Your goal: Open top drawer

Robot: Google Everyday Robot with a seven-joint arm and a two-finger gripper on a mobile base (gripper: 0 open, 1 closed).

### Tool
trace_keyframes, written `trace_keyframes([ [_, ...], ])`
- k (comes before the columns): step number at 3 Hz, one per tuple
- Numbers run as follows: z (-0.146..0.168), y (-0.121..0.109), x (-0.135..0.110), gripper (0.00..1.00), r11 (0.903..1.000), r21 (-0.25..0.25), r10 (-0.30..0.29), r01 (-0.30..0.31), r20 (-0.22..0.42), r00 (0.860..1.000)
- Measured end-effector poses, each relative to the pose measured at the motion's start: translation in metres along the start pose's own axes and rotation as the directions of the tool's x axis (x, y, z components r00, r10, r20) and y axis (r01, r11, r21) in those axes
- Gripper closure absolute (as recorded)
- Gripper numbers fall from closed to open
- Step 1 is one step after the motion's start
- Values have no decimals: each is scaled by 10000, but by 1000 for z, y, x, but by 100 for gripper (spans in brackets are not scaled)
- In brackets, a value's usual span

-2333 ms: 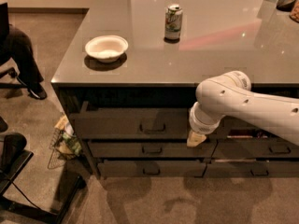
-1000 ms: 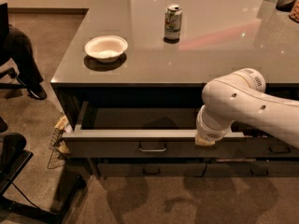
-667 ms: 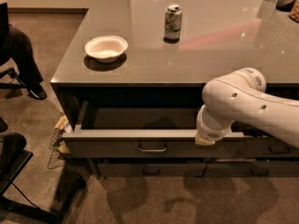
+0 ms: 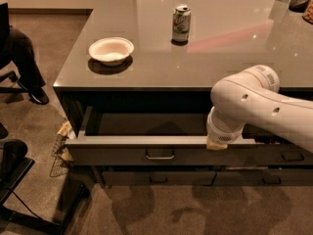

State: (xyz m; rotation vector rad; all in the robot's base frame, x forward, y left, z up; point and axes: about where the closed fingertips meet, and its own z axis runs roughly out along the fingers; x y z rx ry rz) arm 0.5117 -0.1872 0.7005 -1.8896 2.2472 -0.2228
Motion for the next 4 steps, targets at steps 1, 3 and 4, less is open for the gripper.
trace_keyframes([
  [1, -44, -20, 13, 84, 9980, 627, 110, -48, -998, 9949],
  [3, -24, -14, 13, 61, 9995, 257, 194, -180, -543, 9983],
  [4, 13, -18, -7, 38, 9993, -36, 384, -383, 774, 9963],
])
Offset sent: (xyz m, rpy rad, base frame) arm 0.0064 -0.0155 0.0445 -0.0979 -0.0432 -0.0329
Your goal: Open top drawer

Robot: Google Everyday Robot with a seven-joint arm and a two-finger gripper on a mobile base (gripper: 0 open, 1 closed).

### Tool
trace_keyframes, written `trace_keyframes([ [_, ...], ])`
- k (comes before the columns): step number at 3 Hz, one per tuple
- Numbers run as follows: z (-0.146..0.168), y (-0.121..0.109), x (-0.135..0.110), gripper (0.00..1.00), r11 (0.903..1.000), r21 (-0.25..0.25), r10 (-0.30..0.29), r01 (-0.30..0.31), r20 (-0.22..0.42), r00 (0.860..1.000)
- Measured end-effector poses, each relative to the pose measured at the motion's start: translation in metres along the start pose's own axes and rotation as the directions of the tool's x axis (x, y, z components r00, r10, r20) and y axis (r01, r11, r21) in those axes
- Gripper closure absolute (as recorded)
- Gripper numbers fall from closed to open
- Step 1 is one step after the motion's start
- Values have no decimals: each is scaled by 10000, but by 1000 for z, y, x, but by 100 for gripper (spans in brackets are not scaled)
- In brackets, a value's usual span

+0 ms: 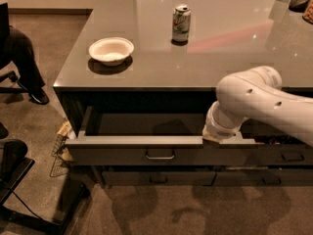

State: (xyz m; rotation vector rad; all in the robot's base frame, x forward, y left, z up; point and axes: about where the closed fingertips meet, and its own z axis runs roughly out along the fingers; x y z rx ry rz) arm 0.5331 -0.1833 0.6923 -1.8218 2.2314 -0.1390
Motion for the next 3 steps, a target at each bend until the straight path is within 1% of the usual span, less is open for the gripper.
trace_keyframes([
  [1, 4, 1, -2, 15, 10000, -44, 26, -25, 94, 10000],
  [2, 3, 1, -1, 0, 10000, -36, 18, -18, 86, 10000],
  [3, 3, 1, -1, 0, 10000, -36, 18, -18, 86, 10000],
])
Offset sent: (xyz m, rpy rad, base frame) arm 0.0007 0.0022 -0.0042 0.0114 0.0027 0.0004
